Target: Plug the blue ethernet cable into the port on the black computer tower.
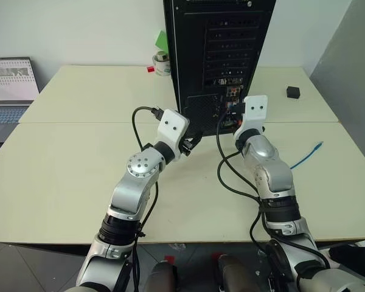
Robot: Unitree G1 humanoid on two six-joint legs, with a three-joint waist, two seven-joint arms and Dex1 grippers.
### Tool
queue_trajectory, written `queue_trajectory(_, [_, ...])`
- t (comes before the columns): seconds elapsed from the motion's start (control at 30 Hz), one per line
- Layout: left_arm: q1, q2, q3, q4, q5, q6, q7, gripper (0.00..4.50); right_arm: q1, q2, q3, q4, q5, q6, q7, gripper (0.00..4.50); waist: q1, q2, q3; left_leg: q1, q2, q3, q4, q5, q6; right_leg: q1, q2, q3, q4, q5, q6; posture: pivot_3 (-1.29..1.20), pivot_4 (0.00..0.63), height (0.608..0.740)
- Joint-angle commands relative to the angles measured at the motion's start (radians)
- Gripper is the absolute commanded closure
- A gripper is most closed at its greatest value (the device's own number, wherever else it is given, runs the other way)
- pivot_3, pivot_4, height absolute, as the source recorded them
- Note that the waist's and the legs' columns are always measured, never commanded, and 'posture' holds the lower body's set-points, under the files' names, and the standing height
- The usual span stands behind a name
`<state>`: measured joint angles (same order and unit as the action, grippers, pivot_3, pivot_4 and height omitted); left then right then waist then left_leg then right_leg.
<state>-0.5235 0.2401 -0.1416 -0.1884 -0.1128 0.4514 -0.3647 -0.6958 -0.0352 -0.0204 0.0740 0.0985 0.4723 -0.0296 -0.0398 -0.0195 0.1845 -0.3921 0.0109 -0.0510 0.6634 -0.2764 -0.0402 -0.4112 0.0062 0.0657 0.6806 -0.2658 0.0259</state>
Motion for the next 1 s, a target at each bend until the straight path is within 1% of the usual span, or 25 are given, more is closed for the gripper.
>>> queue_trajectory(0.03, [-0.007,0.0,0.008,-0.039,0.0,-0.006,-0.004,1.64,-0.04,0.004,-0.013,-0.006,-0.009,-0.04,-0.009,4.5,-0.001,0.0,0.0,0.0,0.0,0.0,0.0,0.0,0.0,0.0,0.0,0.0,0.0,0.0,0.0,0.0,0.15,0.74])
queue_trajectory(0.6, [0.002,-0.001,0.006,-0.048,0.002,-0.007,-0.001,1.64,-0.022,0.002,0.023,0.029,-0.056,-0.082,-0.006,4.5,-0.006,0.0,0.0,0.0,0.0,0.0,0.0,0.0,0.0,0.0,0.0,0.0,0.0,0.0,0.0,0.0,0.15,0.74])
queue_trajectory(1.0, [-0.001,-0.001,0.007,-0.048,0.003,-0.006,0.001,1.64,-0.004,0.031,0.063,0.057,-0.096,-0.127,0.001,4.5,-0.012,0.0,0.0,0.0,0.0,0.0,0.0,0.0,0.0,0.0,0.0,0.0,0.0,0.0,0.0,0.0,0.15,0.74])
